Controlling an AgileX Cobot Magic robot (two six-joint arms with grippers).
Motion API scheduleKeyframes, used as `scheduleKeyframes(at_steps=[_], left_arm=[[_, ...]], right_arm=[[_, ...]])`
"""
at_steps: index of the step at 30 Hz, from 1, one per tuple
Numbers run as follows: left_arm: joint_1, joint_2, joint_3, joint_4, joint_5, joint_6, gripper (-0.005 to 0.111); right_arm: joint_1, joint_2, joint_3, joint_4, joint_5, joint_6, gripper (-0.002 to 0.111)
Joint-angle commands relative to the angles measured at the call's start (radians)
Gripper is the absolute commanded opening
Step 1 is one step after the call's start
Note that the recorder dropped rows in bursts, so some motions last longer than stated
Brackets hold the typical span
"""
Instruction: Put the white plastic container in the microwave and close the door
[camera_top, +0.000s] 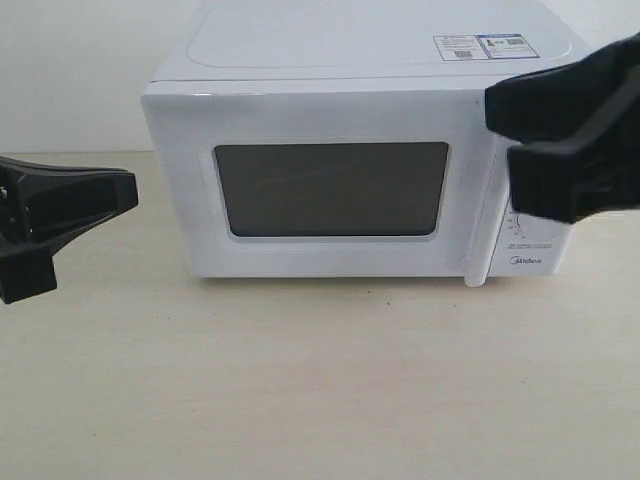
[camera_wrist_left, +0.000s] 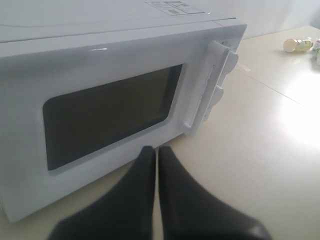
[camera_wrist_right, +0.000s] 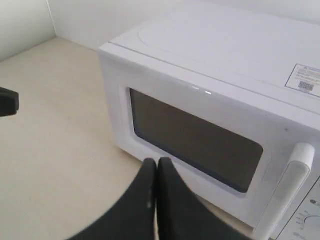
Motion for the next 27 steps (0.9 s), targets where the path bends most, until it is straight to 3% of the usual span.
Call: scheduleKeyframes(at_steps=[1,6,10,17,23,27], left_arm=[[-0.002,-0.006,0.004,-0.005,-0.009,-0.004,0.004],[-0.002,-0.006,0.004,-0.005,-0.009,-0.004,0.004],[-0.002,-0.006,0.004,-0.005,-0.011,-0.004,0.004],[-0.002,-0.006,0.004,-0.005,-0.011,-0.004,0.004],[-0.002,-0.006,0.004,-0.005,-0.011,-0.004,0.004],[-0.002,-0.006,0.004,-0.005,-0.011,-0.004,0.004]], right_arm=[[0.002,-0.061,0.004,-0.004,-0.011,0.001,0.0],[-0.027,-0.138,0.004,-0.008,-0.011,0.012,0.0],[-0.259,-0.149,0.011,0.013,-0.023,0.154,0.0],[-0.6,-0.29,0.266,0.042,-0.363,0.171,0.0],[-0.8,-0.604,0.556,0.048,-0.414,0.176,0.0],[-0.866,-0.782,0.664,0.048,-0.41,0.176,0.0]])
